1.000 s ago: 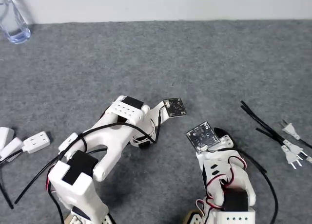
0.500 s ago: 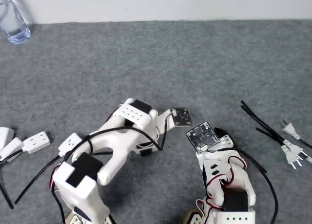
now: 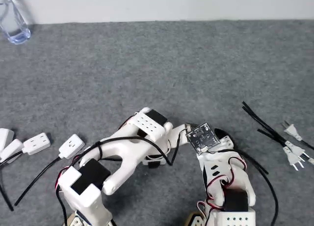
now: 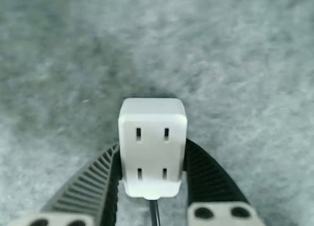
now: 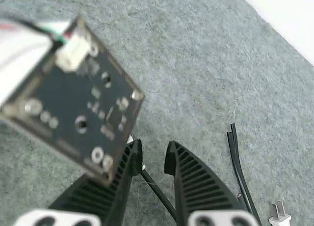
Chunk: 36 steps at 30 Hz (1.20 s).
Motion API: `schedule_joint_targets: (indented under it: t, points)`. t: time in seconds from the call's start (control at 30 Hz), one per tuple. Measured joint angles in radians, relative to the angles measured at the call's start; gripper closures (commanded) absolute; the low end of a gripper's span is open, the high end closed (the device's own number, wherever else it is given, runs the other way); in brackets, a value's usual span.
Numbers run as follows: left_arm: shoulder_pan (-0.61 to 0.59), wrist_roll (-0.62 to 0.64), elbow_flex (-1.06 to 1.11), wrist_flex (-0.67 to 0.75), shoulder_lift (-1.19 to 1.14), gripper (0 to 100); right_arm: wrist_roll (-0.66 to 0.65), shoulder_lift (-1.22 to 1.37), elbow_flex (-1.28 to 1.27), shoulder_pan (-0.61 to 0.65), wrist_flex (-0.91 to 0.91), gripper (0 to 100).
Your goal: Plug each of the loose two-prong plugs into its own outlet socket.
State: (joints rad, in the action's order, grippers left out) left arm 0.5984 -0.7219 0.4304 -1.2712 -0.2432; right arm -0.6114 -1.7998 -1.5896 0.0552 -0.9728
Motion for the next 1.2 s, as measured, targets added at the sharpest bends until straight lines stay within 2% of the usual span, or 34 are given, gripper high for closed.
schedule_joint_targets:
  t: [0.23, 0.63, 0.9, 1.03, 1.2]
  points:
    - [0.003, 0.000, 0.002, -0.023, 0.000, 72, -0.020, 0.000, 0.000, 0.002, 0.000, 92.0]
    - [0.005, 0.000, -0.026, -0.066, 0.005, 71, -0.020, 0.000, 0.000, 0.002, 0.000, 92.0]
    - [-0.049, -0.005, -0.026, -0.084, 0.207, 71, 0.068, -0.002, 0.132, -0.040, -0.117, 91.6]
    - [-0.075, 0.084, -0.026, -0.100, 0.339, 71, 0.080, -0.002, 0.147, -0.038, -0.158, 91.5]
    - [-0.117, 0.253, -0.026, -0.101, 0.520, 71, 0.080, -0.002, 0.140, -0.040, -0.158, 91.4]
